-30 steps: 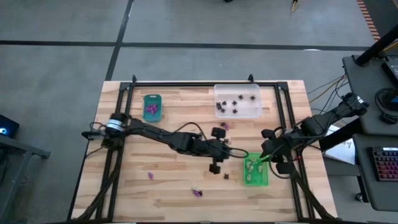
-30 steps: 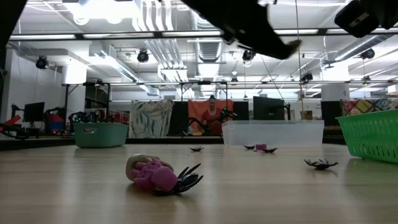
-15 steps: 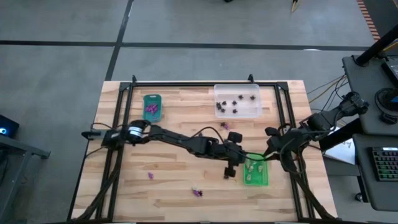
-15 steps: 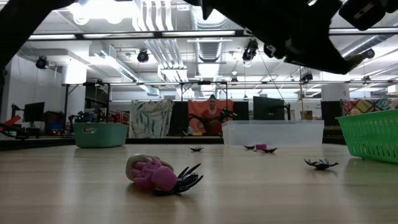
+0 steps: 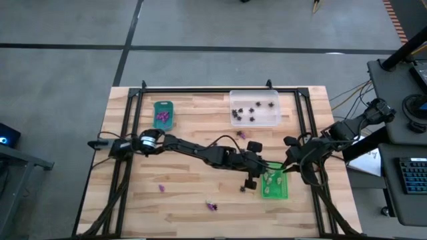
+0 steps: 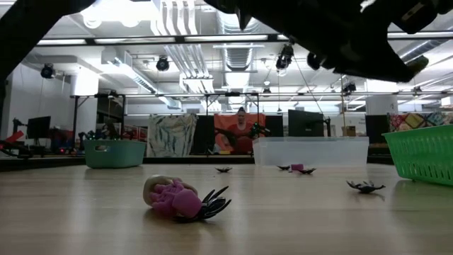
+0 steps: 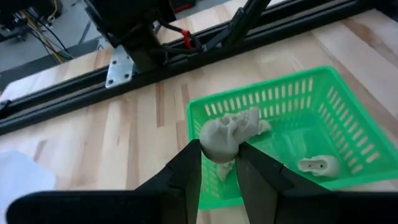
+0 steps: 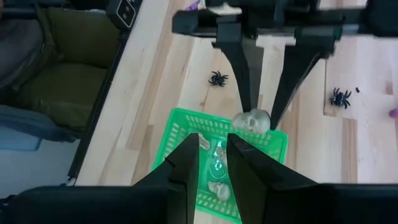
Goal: Sort Halloween decoration
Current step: Put the white skull toy into the green bin, then put the black spider toy into the white bin
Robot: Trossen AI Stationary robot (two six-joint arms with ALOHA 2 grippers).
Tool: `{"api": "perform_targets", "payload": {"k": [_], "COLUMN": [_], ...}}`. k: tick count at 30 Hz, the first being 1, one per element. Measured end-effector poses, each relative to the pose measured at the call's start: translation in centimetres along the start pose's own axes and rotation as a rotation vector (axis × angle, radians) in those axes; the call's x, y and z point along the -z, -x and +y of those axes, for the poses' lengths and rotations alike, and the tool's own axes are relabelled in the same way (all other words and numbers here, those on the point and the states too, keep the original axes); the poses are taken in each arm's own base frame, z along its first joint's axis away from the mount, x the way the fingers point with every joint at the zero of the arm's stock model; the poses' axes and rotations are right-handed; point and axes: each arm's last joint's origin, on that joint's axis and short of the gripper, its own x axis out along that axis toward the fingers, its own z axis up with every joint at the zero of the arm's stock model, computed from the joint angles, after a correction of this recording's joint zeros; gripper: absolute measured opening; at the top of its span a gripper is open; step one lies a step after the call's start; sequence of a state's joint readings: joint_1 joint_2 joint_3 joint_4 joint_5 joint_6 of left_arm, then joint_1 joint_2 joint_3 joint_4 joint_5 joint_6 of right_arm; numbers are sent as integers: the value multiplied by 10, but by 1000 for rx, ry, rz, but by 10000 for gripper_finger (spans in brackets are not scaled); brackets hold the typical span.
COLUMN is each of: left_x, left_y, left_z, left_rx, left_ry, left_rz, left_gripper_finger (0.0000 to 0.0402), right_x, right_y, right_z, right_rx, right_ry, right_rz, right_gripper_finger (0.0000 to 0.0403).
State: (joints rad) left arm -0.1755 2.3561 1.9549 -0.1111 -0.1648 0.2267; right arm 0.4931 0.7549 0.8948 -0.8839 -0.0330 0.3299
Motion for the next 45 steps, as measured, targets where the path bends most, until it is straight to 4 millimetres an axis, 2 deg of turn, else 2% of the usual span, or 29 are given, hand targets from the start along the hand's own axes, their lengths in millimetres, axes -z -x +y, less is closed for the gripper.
{"api": "perform_targets", "payload": {"k": [5,14,19,26,32,39,45], "left_x": [6,4,-3,-3,-10,1,26], "left_y": [-5,-5,7,47,94,148,192], "left_z": [-2,-1,4,13,22,29,29], "left_rx": [22,22,24,88,124,95,10], "left_ry": [14,10,-28,-116,-109,-4,130], "left_rz": [7,0,30,288,448,431,369], "left_gripper_finger": [91,158,169,149,129,120,120], "right_x": [-1,-1,-1,-5,-10,-18,-30], "right_y": [0,0,0,-3,-21,-49,-61], "right_z": [0,0,0,-3,-5,-6,-12], "right_rx": [-1,-2,9,141,241,322,347], "right_ry": [0,0,-3,-74,-84,-15,17], "right_rz": [-5,-7,-17,-66,-26,24,-34], "right_gripper_finger": [73,73,73,73,73,73,73]}}
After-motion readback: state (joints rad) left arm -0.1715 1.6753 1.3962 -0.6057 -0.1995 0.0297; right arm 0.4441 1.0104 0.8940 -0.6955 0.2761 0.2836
